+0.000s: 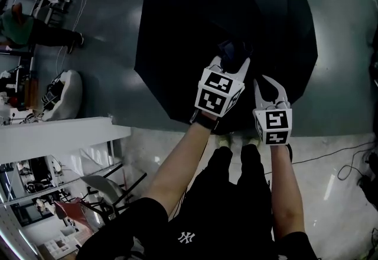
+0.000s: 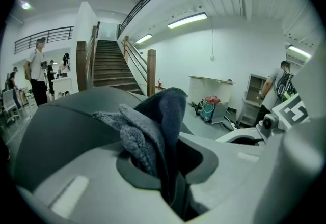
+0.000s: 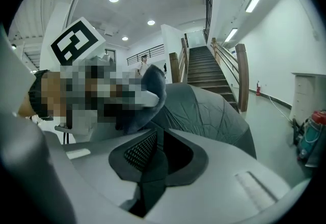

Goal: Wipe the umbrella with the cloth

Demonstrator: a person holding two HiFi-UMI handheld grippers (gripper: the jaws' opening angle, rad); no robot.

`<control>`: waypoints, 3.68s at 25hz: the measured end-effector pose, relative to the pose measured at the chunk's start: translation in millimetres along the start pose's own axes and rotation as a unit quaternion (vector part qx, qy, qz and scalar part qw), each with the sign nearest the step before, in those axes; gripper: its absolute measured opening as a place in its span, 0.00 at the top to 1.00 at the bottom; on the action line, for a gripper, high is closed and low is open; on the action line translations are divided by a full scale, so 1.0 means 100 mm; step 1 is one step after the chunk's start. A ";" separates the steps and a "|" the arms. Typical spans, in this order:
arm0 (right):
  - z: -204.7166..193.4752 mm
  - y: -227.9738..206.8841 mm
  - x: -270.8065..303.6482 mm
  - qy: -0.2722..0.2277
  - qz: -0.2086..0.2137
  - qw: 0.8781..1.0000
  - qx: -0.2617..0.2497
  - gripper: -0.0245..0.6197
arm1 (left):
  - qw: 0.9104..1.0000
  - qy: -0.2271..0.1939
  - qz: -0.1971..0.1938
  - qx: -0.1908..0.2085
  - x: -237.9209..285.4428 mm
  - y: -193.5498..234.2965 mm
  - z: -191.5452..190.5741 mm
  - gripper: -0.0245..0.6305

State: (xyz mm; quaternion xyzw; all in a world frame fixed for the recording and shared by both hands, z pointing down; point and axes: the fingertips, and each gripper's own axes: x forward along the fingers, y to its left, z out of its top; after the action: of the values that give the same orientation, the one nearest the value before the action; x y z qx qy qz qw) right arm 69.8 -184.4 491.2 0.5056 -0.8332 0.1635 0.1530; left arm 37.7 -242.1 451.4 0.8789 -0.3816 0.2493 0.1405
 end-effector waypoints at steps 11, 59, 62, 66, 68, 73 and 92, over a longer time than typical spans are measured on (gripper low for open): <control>0.28 0.75 0.08 -0.011 0.014 1.000 -0.020 0.86 | 0.995 -0.008 0.094 -0.032 -1.19 1.08 -0.34 0.71; -0.12 0.45 0.11 -0.002 0.037 0.999 -0.020 0.88 | 0.970 0.060 0.229 -0.050 -0.84 1.51 -0.86 0.70; -0.13 0.32 0.06 -0.002 0.039 0.999 -0.019 0.88 | 0.972 0.057 0.224 -0.034 -0.70 1.29 -0.75 0.70; -0.17 0.13 -0.02 -0.002 0.037 0.999 -0.013 0.89 | 0.977 0.056 0.207 -0.021 -0.48 0.95 -0.63 0.70; -0.18 0.05 -0.04 -0.003 0.038 0.999 -0.011 0.90 | 0.978 0.056 0.199 -0.013 -0.36 0.80 -0.59 0.70; -0.22 -0.17 -0.09 -0.004 0.033 0.999 -0.010 0.91 | 0.984 0.055 0.169 0.000 -0.07 0.42 -0.49 0.70; -0.40 -0.48 -0.38 -0.011 0.044 0.999 0.016 0.92 | 0.996 0.004 0.094 0.009 0.42 -0.49 -0.57 0.70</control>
State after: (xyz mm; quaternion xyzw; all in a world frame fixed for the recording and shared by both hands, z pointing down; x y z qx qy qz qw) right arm 133.0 -157.9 516.3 0.4725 -0.8537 0.1775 0.1281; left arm 80.0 -209.9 519.0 0.8395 -0.4594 0.2684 0.1106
